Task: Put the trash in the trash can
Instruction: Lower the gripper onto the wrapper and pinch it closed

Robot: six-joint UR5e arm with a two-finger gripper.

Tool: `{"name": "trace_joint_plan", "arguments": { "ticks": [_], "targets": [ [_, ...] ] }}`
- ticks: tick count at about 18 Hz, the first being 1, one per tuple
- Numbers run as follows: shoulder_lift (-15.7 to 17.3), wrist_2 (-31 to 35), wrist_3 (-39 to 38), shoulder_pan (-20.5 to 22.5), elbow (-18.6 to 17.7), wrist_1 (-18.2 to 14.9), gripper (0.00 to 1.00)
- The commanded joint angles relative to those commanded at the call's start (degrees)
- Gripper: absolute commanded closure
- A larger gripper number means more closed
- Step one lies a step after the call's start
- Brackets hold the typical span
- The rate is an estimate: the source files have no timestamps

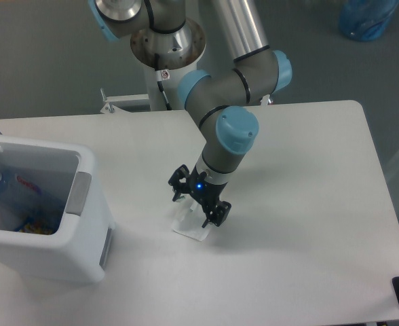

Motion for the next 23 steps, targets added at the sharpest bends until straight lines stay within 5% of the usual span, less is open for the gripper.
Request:
{"name": "trace_joint_plan", "arguments": {
  "ticks": [4,8,13,23],
  "targets": [
    [-0.97,3.69,-0.09,-0.88,0.00,0.00,0.05],
    [-1.06,3.79,-0.18,-0.88,0.00,-0.09,0.60],
    [-1.06,4.57,-0.35,-1.23,0.00,-0.09,0.94],
    [-0.71,4.75,-0.35,-1.23,0.97,-0.35,0.98]
  ]
}}
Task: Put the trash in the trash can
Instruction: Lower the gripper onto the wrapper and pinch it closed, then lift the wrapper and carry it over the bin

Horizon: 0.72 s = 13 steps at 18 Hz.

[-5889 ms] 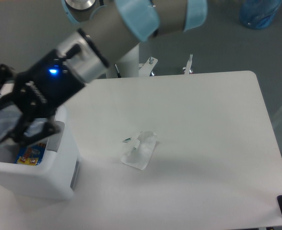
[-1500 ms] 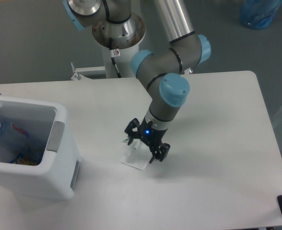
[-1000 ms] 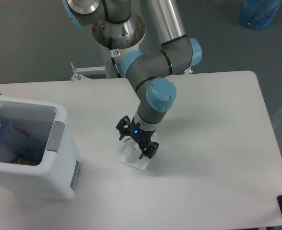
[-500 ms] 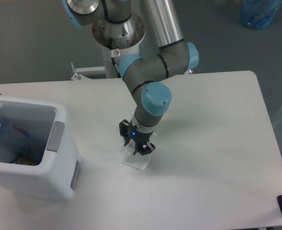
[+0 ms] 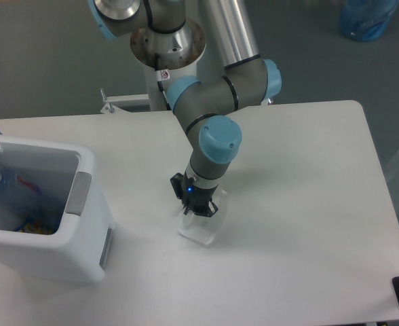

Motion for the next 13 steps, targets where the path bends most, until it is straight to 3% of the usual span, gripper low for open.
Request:
{"name": "trace_joint_plan", "arguments": {
  "ticks": [6,10,13],
  "targets": [
    [0.35,-0.35,-0.18,0.09,1.32,0.00,1.00],
    [0.53,-1.49,-3.24,0.09,4.74,-0.26,1.00],
    [0.88,-6.75,-5.70,0.53,7.64,-0.53,1.00]
  ]
}}
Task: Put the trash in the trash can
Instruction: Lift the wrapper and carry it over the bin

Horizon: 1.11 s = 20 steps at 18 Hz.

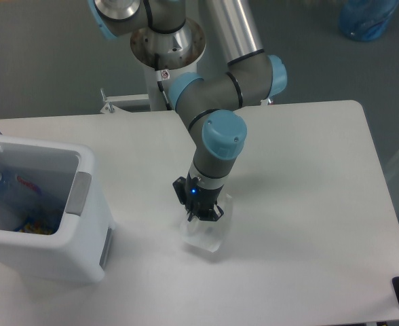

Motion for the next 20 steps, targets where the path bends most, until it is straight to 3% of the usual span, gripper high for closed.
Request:
{"name": "trace_joint_plan", "arguments": {
  "ticks": [7,11,14,18,20],
  "targets": [
    [0.62,-15.82,-16.94,0.00,12.03,0.09,1.00],
    [0.79,-22.51,-25.39,-0.17,16.96,0.35,1.00],
    [2.63,-27.17,-30.40,-0.87,18.20,0.70,1.00],
    [4.30,-27.44,-31.65,-5.96,17.42,0.88,1.00],
    [5.27,-27.62,-32.70,-6.50,17.41,0.88,1.00]
  ]
}}
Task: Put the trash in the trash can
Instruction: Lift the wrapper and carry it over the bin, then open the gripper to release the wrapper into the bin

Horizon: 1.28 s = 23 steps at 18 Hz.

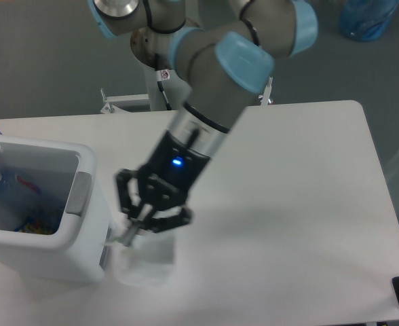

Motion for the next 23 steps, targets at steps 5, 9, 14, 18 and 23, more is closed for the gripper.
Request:
{"name": "trace_joint_plan", "arguments": {
  "ticks": [5,9,14,18,23],
  "targets": [
    [2.28,0.00,-2.20,-2.81,0.18,0.00,1.00],
    [3.43,0.35,-2.82,-6.58,-0.53,0.00,1.00],
    [3.96,0.53,-3.26,-9.58,-1.84,0.35,1.00],
    [4.05,0.53,-2.47,-9.84,-2.90,0.44,0.79],
    [3.70,0.53,0.95,-9.84,-3.78,0.62,0.00]
  ]
}}
